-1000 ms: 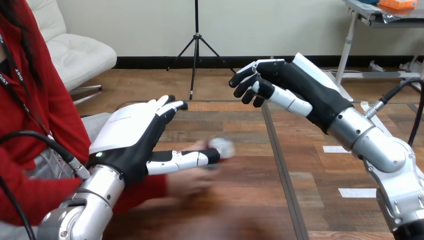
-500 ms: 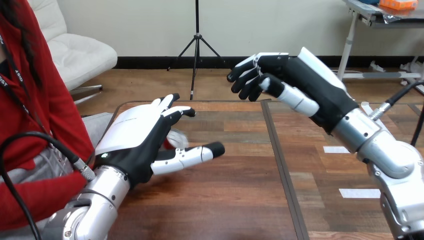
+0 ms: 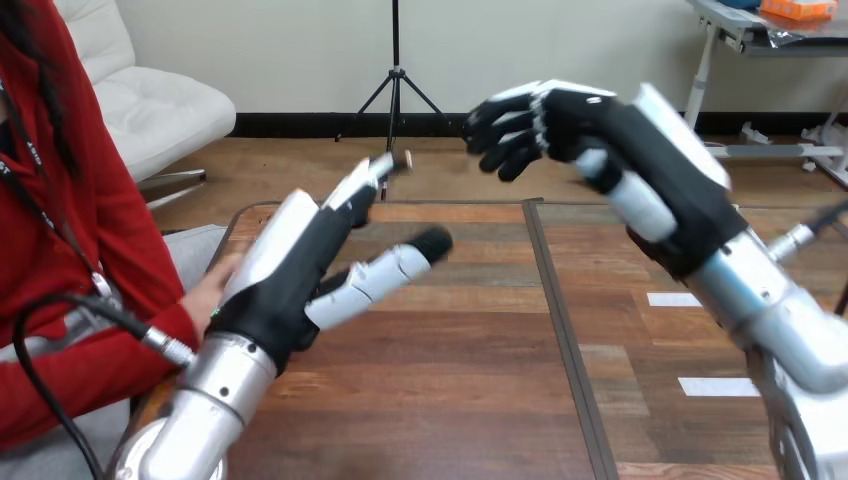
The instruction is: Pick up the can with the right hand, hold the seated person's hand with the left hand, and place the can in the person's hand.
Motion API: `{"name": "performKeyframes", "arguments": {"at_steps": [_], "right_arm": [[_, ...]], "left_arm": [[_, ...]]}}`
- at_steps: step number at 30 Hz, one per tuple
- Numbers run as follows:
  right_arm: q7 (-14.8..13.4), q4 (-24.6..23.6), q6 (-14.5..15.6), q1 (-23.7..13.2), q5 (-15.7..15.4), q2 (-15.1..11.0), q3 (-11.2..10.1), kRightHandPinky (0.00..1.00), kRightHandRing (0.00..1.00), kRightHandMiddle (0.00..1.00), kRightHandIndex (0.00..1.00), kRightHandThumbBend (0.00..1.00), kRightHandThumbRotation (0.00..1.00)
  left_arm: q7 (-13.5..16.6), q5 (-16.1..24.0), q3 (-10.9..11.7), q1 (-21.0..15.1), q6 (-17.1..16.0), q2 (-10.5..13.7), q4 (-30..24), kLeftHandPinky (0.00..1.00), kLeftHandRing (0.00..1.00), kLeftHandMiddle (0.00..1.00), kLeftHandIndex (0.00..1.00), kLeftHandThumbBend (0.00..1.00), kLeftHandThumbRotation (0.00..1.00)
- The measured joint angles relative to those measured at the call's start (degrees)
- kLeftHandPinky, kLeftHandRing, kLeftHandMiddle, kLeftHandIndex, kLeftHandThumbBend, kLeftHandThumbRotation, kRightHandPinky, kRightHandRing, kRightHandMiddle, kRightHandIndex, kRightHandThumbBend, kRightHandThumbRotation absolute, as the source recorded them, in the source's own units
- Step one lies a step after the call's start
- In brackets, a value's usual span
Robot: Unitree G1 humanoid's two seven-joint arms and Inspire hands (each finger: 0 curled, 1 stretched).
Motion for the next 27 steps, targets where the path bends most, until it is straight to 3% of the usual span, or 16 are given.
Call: {"name": "performKeyframes", "arguments": {"at_steps": [6,10,14,20,27], "right_arm": [[-1.07,-4.07,-1.53,5.13,3.28,2.32,-1.84,0.64,0.70,0.77,0.77,0.95,1.00],[-1.39,-6.48,-1.53,9.07,5.55,3.71,-2.72,0.66,0.72,0.79,0.79,0.95,1.00],[-1.36,-8.14,-1.53,13.13,7.50,4.82,-3.26,0.71,0.77,0.82,0.82,0.93,1.00],[-1.29,-9.21,-1.98,19.24,8.95,6.37,-3.72,0.75,0.81,0.84,0.84,0.92,1.00],[-1.31,-9.37,-2.82,26.20,8.94,8.41,-3.63,0.78,0.85,0.87,0.86,0.92,1.00]], "left_arm": [[1.77,-8.69,1.94,1.09,-6.92,-2.53,1.81,0.94,0.99,0.97,0.99,0.84,1.00],[2.73,-13.35,3.20,1.95,-10.68,-4.12,2.52,0.91,0.96,0.94,0.97,0.86,1.00],[3.50,-16.32,4.25,3.05,-13.18,-5.26,2.54,0.78,0.89,0.89,0.92,0.82,1.00],[3.86,-21.00,5.44,5.76,-15.97,-6.62,2.36,0.67,0.82,0.83,0.87,0.77,0.98],[3.21,-25.54,5.40,10.44,-16.57,-7.36,1.20,0.52,0.73,0.76,0.77,0.72,0.97]]}}
